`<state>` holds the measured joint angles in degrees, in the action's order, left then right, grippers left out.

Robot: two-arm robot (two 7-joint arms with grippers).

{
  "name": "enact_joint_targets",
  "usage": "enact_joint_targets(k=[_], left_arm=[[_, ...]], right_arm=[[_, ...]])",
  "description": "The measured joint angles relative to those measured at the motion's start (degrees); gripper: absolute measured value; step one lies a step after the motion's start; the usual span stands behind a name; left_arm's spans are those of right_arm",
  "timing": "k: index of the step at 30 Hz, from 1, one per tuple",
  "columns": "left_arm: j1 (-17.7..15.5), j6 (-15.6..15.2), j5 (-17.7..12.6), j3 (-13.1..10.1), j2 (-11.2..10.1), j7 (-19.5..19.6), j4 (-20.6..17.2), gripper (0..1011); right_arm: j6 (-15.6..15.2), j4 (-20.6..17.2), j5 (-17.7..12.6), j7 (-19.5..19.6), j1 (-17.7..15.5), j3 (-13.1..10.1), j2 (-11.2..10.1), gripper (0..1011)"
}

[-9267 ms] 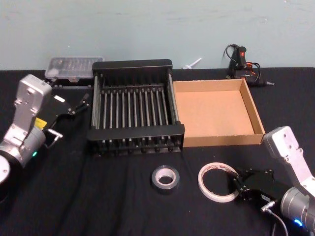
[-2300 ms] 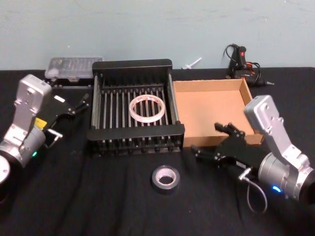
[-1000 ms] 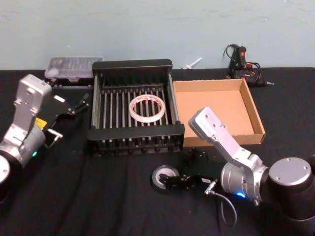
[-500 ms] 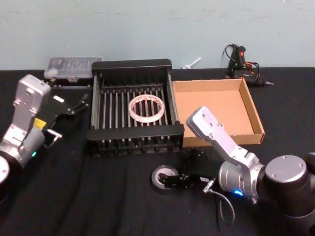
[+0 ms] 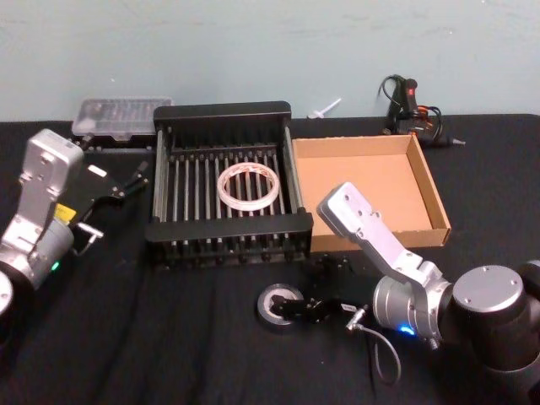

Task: Pick up the white tape and place it into the black box , Pick up the silver tape and place it into the brown box.

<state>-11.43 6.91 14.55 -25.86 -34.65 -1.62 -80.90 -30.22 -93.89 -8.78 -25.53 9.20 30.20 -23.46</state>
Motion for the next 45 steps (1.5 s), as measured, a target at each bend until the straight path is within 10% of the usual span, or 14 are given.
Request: enact_joint_targets(k=[26,45], left_arm=[[0.00,0.00,0.00,0.00,0.00,0.00,0.00,1001],[0.00,0.00,0.00,0.00,0.00,0.00,0.00,1001]], right_arm=[[0.07,-0.10,-0.06,0.07,-0.06,-0.05,0.00,150],[4.66,-2.92,-2.20,-1.00,-1.92,-1.89,-2.01,143]])
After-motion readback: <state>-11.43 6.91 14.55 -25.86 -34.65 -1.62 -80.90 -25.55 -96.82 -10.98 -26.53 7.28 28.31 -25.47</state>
